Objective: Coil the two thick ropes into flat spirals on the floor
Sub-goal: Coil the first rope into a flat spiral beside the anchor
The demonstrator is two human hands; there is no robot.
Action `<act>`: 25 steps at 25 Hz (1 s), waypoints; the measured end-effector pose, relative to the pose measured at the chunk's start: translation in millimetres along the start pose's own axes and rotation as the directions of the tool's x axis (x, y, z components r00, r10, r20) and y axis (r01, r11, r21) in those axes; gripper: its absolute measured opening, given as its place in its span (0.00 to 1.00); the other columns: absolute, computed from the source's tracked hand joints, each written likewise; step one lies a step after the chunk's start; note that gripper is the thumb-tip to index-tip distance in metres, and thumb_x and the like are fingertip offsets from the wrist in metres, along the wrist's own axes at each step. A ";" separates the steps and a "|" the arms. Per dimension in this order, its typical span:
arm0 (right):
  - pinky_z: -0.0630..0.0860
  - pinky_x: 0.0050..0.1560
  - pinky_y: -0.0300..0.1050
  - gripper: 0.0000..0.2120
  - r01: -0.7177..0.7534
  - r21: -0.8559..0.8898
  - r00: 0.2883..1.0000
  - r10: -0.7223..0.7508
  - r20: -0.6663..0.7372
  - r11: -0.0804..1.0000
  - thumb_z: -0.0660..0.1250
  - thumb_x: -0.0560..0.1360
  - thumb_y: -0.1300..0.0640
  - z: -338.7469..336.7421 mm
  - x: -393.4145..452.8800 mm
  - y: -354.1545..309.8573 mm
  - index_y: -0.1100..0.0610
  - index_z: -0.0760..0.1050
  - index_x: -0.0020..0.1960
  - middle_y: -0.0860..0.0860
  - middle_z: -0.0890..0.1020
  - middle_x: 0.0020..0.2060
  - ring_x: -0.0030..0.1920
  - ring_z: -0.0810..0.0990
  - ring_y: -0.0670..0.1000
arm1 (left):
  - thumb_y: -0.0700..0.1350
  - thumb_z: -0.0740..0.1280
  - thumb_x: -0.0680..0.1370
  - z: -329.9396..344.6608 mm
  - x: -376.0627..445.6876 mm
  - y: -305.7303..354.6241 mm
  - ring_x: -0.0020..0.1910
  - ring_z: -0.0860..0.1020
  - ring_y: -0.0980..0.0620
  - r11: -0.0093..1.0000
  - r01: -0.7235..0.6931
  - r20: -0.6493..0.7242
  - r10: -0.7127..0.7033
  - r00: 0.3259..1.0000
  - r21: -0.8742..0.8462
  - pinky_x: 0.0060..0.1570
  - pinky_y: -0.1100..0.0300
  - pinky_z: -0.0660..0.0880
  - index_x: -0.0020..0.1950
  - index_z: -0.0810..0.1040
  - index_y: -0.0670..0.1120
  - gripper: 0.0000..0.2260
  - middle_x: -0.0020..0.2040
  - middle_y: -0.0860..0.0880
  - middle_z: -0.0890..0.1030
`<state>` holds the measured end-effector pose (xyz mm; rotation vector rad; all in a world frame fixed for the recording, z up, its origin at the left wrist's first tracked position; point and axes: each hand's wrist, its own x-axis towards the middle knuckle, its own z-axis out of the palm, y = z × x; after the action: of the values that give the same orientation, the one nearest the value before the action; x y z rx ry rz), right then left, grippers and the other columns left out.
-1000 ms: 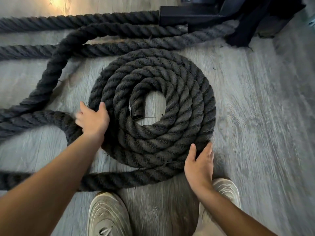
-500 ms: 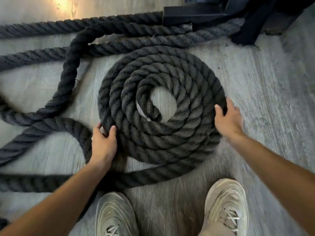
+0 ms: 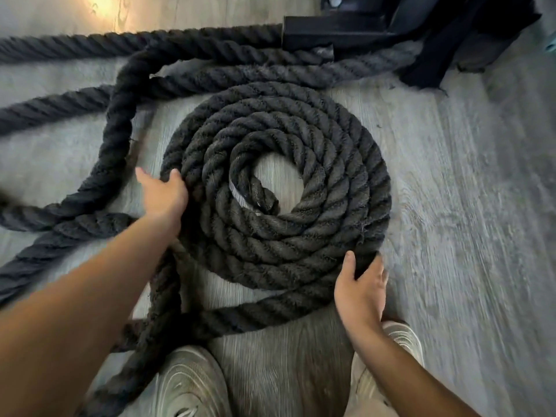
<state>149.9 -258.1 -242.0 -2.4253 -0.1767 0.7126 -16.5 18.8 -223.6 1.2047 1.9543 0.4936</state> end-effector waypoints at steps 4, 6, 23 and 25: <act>0.63 0.70 0.58 0.31 0.045 -0.112 0.998 -0.048 -0.029 0.993 0.54 0.84 0.48 -11.5 28.5 -8.2 0.65 0.52 0.80 0.65 0.60 0.77 0.76 0.60 0.65 | 0.49 0.62 0.81 -1.3 4.6 -6.8 0.69 0.69 0.35 0.979 -0.042 0.041 0.035 0.999 0.201 0.71 0.45 0.65 0.76 0.65 0.47 0.23 0.71 0.36 0.67; 0.66 0.66 0.59 0.29 0.064 -0.190 0.992 -0.084 -0.097 0.980 0.54 0.84 0.50 -28.8 58.5 -11.9 0.66 0.54 0.79 0.68 0.63 0.74 0.71 0.65 0.69 | 0.47 0.61 0.81 9.8 -21.5 -11.1 0.69 0.67 0.33 0.978 -0.004 0.071 -0.011 0.997 0.209 0.72 0.43 0.64 0.79 0.59 0.50 0.26 0.72 0.35 0.63; 0.70 0.66 0.56 0.14 0.994 0.015 0.093 -0.886 0.454 0.112 0.71 0.69 0.58 49.1 -41.7 -37.0 0.63 0.82 0.53 0.58 0.81 0.55 0.60 0.78 0.60 | 0.49 0.66 0.70 -41.2 -160.5 -109.7 0.67 0.68 0.38 0.456 -0.699 0.451 0.542 0.709 0.551 0.62 0.43 0.71 0.75 0.67 0.46 0.33 0.69 0.38 0.69; 0.73 0.64 0.53 0.13 0.992 0.075 0.041 -0.840 0.541 0.097 0.70 0.70 0.56 55.2 -50.5 -25.6 0.61 0.82 0.52 0.56 0.81 0.52 0.56 0.79 0.58 | 0.48 0.66 0.70 -50.6 -158.9 -116.4 0.67 0.70 0.38 0.569 -0.664 0.454 0.484 0.748 0.485 0.62 0.48 0.73 0.79 0.58 0.44 0.38 0.69 0.35 0.67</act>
<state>78.9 -223.5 -241.7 -1.6165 -2.0893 0.5412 -82.5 -172.6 -204.0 2.2608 1.4560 -0.0561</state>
